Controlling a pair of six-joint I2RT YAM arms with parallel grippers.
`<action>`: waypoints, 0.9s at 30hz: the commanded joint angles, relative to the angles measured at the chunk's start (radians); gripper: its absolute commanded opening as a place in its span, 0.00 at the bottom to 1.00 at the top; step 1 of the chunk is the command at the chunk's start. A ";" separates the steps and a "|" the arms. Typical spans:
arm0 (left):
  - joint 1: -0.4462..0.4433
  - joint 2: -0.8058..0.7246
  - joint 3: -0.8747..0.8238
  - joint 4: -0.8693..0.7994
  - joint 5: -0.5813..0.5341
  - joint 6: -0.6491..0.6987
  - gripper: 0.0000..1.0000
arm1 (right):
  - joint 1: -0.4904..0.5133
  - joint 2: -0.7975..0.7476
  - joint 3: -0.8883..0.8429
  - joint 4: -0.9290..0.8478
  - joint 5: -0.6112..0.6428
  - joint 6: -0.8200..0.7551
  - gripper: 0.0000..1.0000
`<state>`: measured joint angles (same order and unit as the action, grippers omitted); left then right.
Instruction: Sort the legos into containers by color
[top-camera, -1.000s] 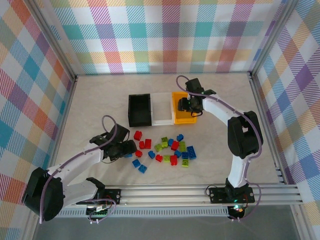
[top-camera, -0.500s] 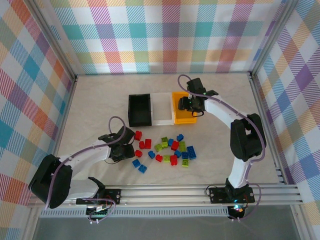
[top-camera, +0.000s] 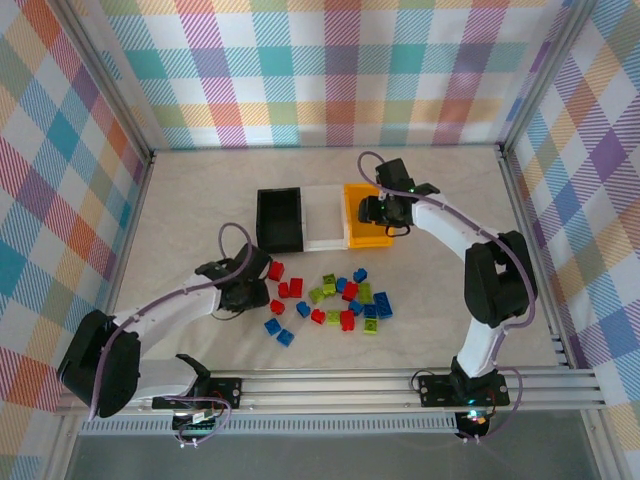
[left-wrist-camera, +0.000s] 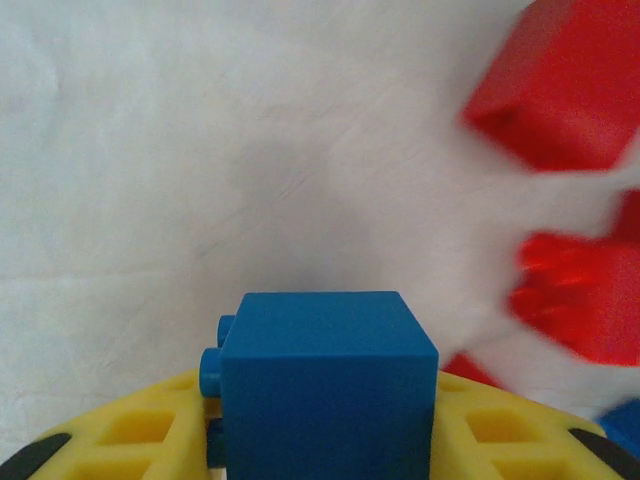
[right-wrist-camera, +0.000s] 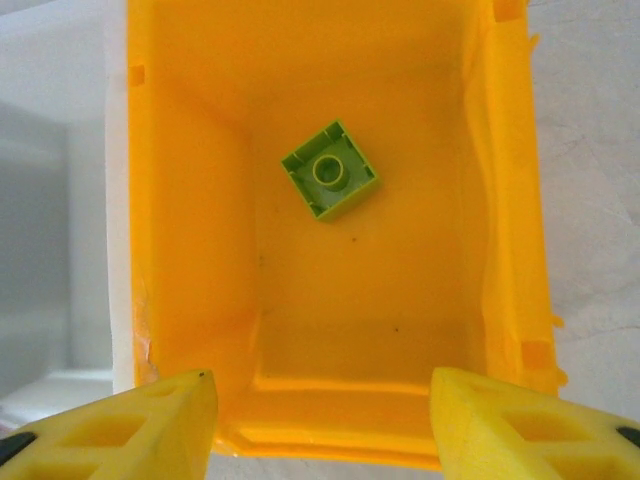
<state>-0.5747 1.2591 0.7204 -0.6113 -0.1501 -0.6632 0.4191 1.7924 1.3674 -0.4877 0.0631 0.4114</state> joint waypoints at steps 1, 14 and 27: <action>0.020 0.003 0.146 0.007 0.013 0.036 0.37 | -0.002 -0.042 -0.031 0.020 -0.026 0.022 0.59; 0.169 0.477 0.658 0.021 -0.001 0.122 0.32 | -0.001 -0.111 -0.148 0.022 -0.043 0.025 0.59; 0.178 0.585 0.871 -0.049 0.036 0.115 0.72 | 0.005 -0.204 -0.264 0.000 -0.120 0.019 0.64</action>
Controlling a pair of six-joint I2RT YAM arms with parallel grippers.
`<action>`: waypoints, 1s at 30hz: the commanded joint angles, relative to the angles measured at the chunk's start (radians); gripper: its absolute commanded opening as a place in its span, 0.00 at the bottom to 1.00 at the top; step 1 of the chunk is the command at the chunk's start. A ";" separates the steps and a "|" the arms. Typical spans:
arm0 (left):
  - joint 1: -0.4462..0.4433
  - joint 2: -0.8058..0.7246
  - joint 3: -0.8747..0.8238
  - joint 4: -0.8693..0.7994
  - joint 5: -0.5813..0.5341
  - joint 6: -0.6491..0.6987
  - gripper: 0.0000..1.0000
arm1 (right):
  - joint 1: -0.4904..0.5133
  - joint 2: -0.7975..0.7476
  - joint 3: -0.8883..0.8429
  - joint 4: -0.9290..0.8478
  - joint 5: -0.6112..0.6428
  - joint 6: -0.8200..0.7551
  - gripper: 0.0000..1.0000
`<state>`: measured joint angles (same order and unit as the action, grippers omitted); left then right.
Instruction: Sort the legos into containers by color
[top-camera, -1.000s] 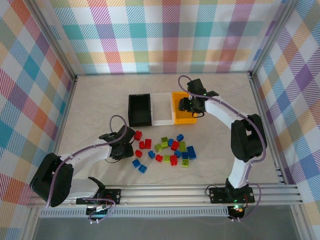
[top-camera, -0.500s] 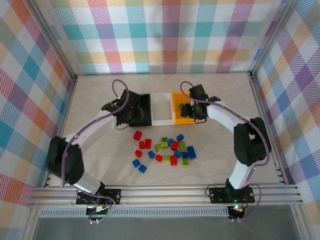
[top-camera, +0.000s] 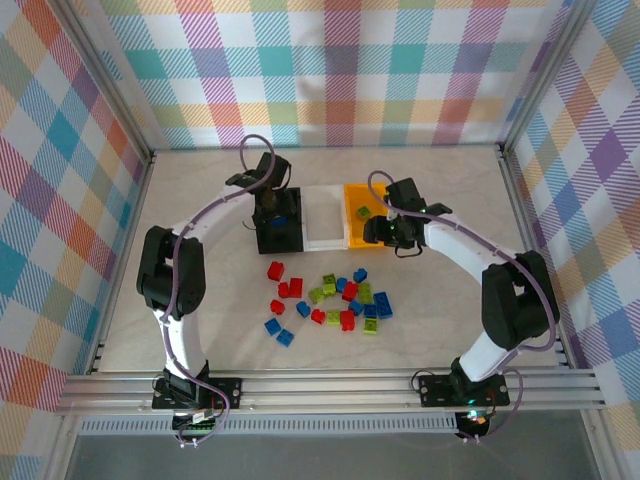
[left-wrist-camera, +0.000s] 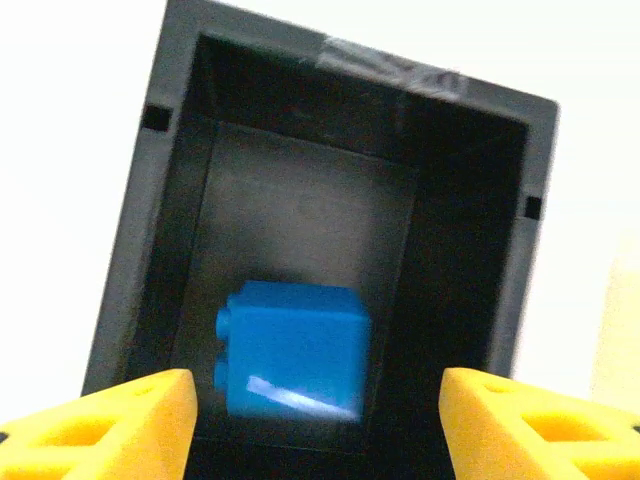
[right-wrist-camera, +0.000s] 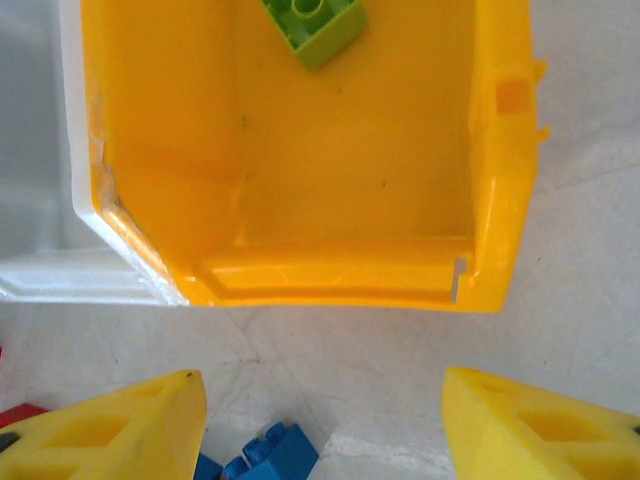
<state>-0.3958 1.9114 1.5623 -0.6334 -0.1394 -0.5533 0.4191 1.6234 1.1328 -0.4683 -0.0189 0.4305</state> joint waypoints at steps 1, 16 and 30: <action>-0.004 -0.094 0.022 -0.022 0.037 0.002 0.75 | 0.009 -0.044 -0.044 -0.025 -0.038 -0.003 0.65; -0.080 -0.527 -0.510 0.221 0.225 -0.149 1.00 | 0.166 0.014 -0.102 0.011 -0.038 0.044 0.69; -0.055 -0.716 -0.745 0.196 0.202 -0.167 1.00 | 0.186 0.138 -0.056 0.024 0.037 0.042 0.55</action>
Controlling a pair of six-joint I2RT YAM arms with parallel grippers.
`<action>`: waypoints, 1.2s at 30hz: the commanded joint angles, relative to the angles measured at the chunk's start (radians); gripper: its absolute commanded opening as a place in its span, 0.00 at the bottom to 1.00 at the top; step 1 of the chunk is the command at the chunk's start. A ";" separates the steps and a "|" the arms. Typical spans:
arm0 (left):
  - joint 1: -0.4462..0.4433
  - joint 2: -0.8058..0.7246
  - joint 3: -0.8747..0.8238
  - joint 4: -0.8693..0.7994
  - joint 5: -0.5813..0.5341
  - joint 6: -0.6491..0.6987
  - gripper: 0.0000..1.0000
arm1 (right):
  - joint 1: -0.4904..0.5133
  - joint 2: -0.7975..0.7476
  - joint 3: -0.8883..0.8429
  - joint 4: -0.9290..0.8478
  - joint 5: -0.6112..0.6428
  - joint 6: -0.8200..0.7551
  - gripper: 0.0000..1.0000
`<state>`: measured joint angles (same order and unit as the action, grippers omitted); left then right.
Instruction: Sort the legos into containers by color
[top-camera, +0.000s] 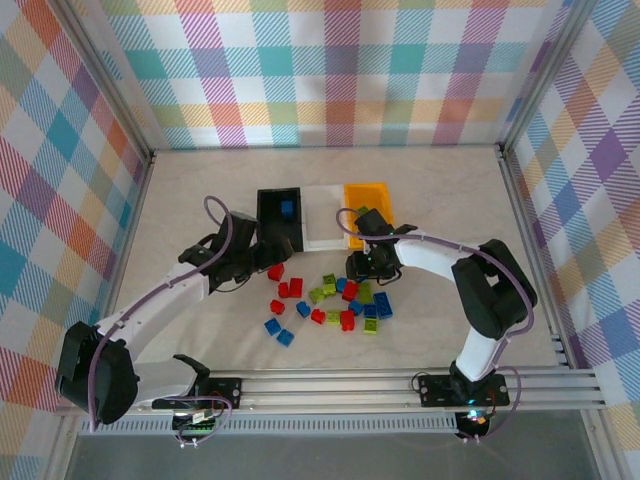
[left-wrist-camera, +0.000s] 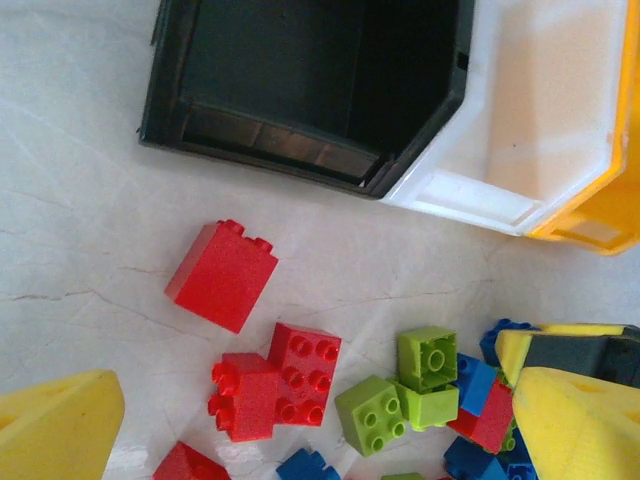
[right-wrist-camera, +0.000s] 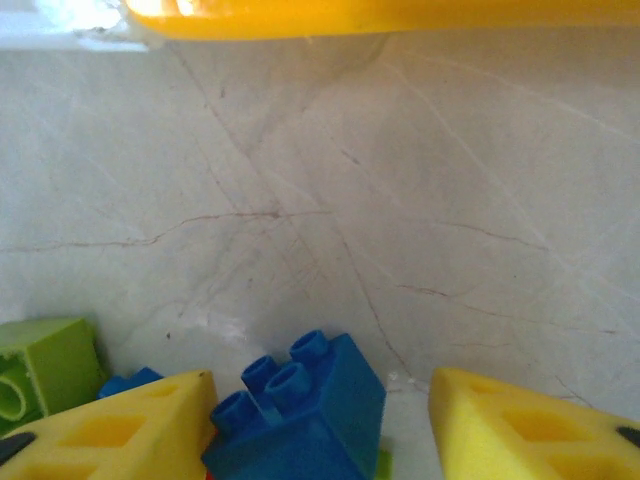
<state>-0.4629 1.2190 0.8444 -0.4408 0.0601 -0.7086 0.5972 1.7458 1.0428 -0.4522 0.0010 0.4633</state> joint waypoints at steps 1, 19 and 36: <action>0.014 -0.029 -0.032 0.002 0.003 -0.011 1.00 | 0.007 0.016 0.033 0.008 0.016 0.007 0.53; 0.092 -0.110 -0.099 -0.052 0.034 0.006 1.00 | 0.063 -0.100 0.198 -0.055 -0.069 -0.072 0.29; 0.107 -0.112 -0.141 -0.080 0.042 0.079 0.87 | 0.130 0.507 1.067 -0.206 -0.145 -0.081 0.33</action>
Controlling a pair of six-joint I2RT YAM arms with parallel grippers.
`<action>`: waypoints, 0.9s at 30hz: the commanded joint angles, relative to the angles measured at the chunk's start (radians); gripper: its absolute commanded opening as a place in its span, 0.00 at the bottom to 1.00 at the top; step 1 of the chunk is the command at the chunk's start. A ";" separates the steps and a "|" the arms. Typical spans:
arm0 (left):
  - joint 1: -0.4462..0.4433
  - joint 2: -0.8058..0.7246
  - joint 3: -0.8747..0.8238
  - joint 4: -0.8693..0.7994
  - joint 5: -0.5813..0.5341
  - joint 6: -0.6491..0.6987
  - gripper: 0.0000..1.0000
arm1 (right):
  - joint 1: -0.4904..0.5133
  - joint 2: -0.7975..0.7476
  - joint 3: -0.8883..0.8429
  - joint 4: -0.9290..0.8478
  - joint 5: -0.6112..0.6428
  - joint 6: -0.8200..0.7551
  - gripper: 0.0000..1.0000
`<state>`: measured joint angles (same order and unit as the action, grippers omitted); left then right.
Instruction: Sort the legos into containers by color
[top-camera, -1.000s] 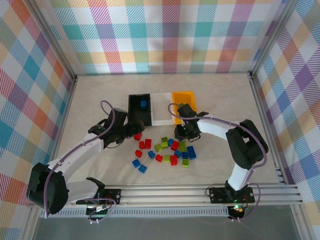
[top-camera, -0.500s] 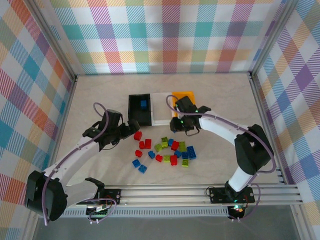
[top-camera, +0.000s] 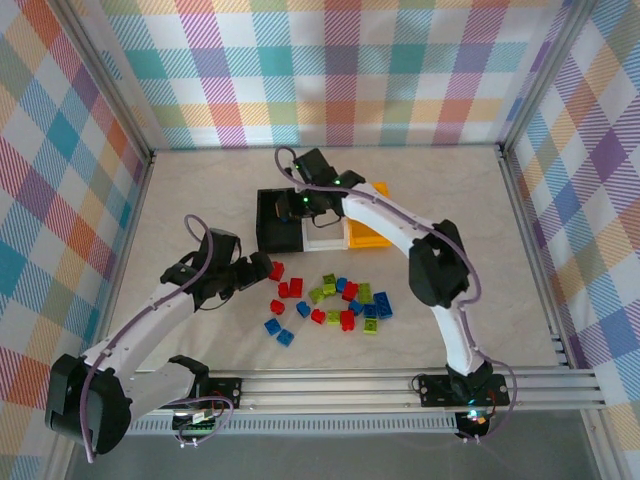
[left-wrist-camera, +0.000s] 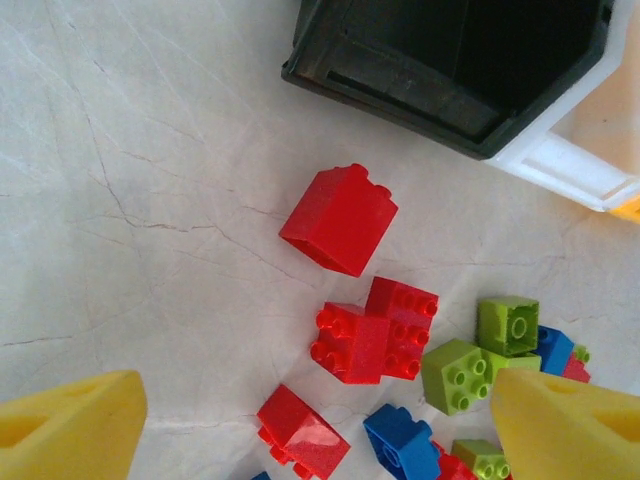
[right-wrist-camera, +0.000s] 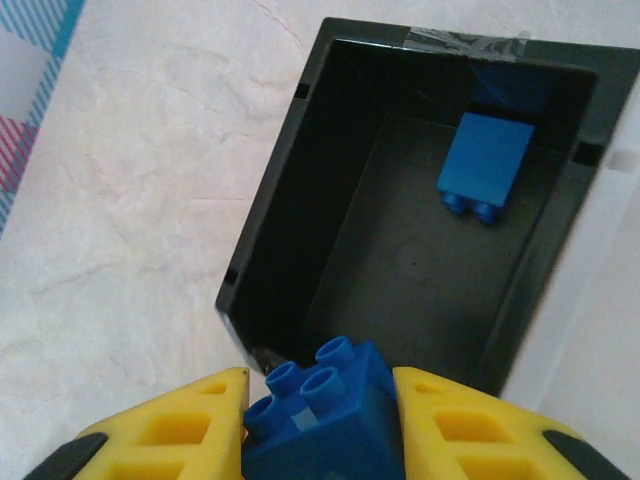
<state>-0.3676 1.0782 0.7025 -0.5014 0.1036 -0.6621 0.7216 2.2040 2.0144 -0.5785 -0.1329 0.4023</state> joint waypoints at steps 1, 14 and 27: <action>0.012 0.044 0.003 -0.011 -0.001 0.032 0.86 | 0.005 0.078 0.135 -0.096 -0.007 -0.019 0.34; 0.010 0.175 0.053 0.041 0.031 0.078 0.83 | -0.003 0.120 0.276 -0.143 0.031 -0.007 0.57; -0.077 0.445 0.231 0.040 -0.097 0.143 0.70 | -0.066 -0.398 -0.507 0.192 0.029 0.055 0.65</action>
<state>-0.4232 1.4803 0.8799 -0.4427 0.0700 -0.5591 0.6678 1.8843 1.5993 -0.4820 -0.1062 0.4343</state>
